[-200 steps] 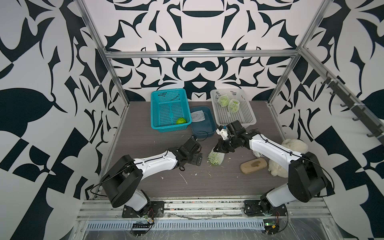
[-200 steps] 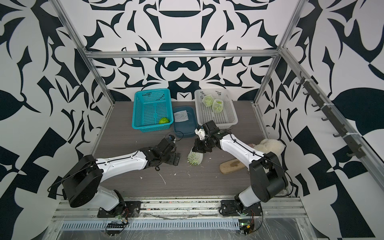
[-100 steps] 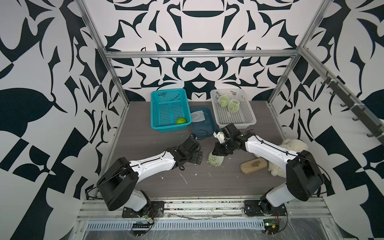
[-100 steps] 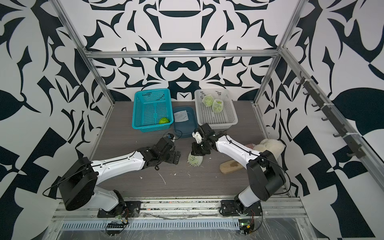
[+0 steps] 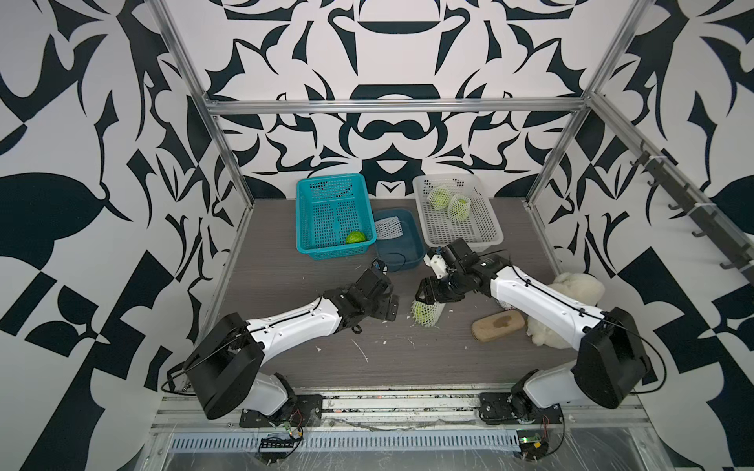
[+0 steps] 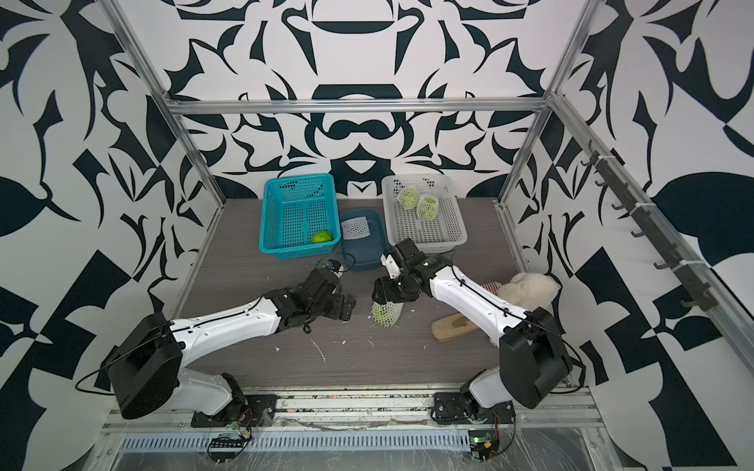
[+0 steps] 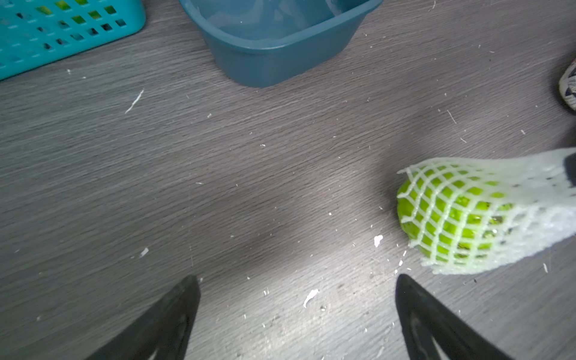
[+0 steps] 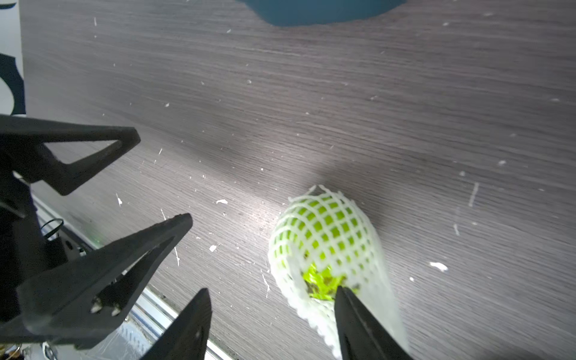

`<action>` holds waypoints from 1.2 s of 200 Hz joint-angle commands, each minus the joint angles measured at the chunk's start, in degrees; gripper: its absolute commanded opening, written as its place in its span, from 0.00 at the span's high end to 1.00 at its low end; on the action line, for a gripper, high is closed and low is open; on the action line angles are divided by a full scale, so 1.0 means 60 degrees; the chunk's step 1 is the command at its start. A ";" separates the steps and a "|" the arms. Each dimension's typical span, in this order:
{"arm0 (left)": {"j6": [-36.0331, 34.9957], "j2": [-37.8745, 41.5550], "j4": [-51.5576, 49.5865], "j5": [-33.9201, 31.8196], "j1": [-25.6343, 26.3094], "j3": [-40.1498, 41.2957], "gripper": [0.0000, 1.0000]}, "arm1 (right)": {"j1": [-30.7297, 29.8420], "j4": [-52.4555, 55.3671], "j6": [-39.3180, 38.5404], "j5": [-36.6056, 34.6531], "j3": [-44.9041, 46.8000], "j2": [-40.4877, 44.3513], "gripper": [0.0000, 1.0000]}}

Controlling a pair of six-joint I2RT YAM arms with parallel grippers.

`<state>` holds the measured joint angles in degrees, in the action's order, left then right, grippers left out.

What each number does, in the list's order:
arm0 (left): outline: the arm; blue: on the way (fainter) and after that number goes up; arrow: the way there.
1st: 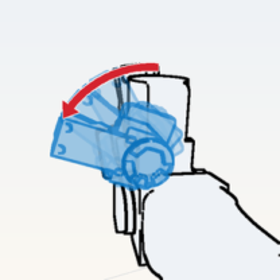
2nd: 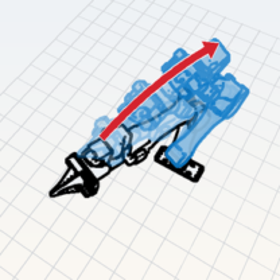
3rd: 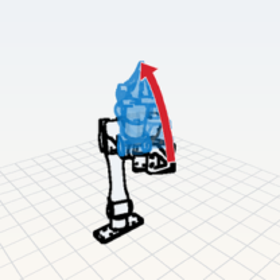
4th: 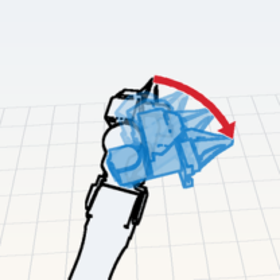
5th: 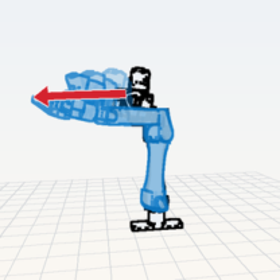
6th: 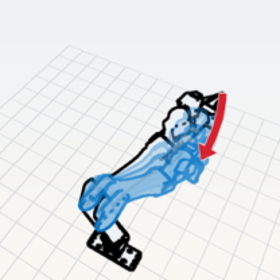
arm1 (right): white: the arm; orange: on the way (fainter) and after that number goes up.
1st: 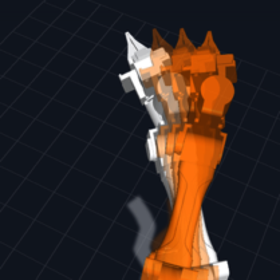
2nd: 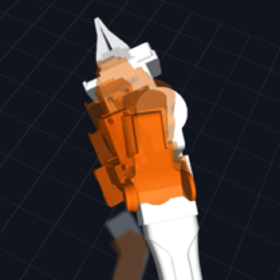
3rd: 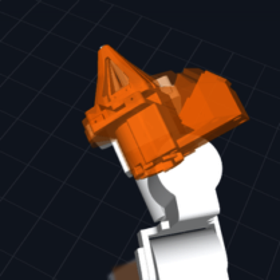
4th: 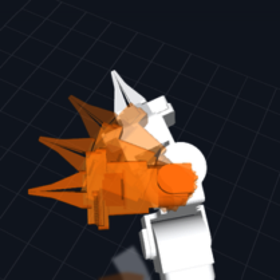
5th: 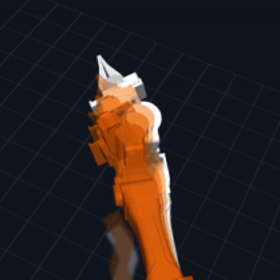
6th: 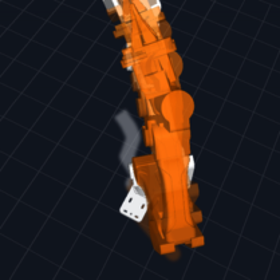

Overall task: Sleeve custard apples in foam nets
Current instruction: Put on the foam net on the custard apple.

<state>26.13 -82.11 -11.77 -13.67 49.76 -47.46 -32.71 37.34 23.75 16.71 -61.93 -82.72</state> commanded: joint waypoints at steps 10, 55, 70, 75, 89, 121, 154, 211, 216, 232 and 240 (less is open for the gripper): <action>-0.0069 0.0209 0.0038 0.0340 -0.0060 -0.0261 0.00 | -0.0041 0.0631 -0.0146 -0.0837 -0.0623 0.0633 0.31; -0.0051 0.0186 0.0448 0.0392 -0.0322 -0.0279 0.00 | -0.0037 0.0683 -0.0051 -0.1851 -0.0162 0.1263 0.00; 0.0097 0.0228 0.0615 0.0556 -0.0572 -0.0219 0.00 | -0.0110 0.0401 0.0096 -0.1834 0.0237 0.1335 0.00; 0.0150 0.0244 0.0695 0.0599 -0.0646 -0.0186 0.00 | -0.0171 0.0292 0.0155 -0.1828 0.0356 0.1349 0.00; 0.0293 0.0281 0.0907 0.0688 -0.0851 -0.0080 0.00 | -0.0405 0.0092 0.0341 -0.2047 0.0623 0.1281 0.00; 0.0599 0.0350 0.1335 0.0919 -0.1273 0.0125 0.00 | -0.0700 -0.0740 0.0861 -0.2018 0.1251 0.0906 0.01; 0.0684 0.0352 0.1514 0.1134 -0.1492 0.0249 0.00 | -0.0862 -0.1454 0.1251 -0.2004 0.1460 0.0282 0.09; 0.0796 0.0513 0.1636 0.1225 -0.1670 0.0533 0.00 | -0.0877 -0.2052 0.1616 -0.2174 0.1559 -0.0461 0.15; 0.0801 0.0519 0.1645 0.1238 -0.1685 0.0548 0.00 | -0.0877 -0.2112 0.1622 -0.2143 0.1576 -0.0519 0.15; 0.0815 0.0530 0.1676 0.1293 -0.1729 0.0586 0.00 | -0.0902 -0.2242 0.1693 -0.2122 0.1627 -0.0682 0.17; 0.0809 0.0530 0.1683 0.1311 -0.1744 0.0586 0.00 | -0.0927 -0.2329 0.1743 -0.2129 0.1678 -0.0756 0.17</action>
<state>30.50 -80.31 -2.44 -6.98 39.88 -44.84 -37.67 26.06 32.69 4.71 -52.62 -86.54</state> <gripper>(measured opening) 0.997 0.836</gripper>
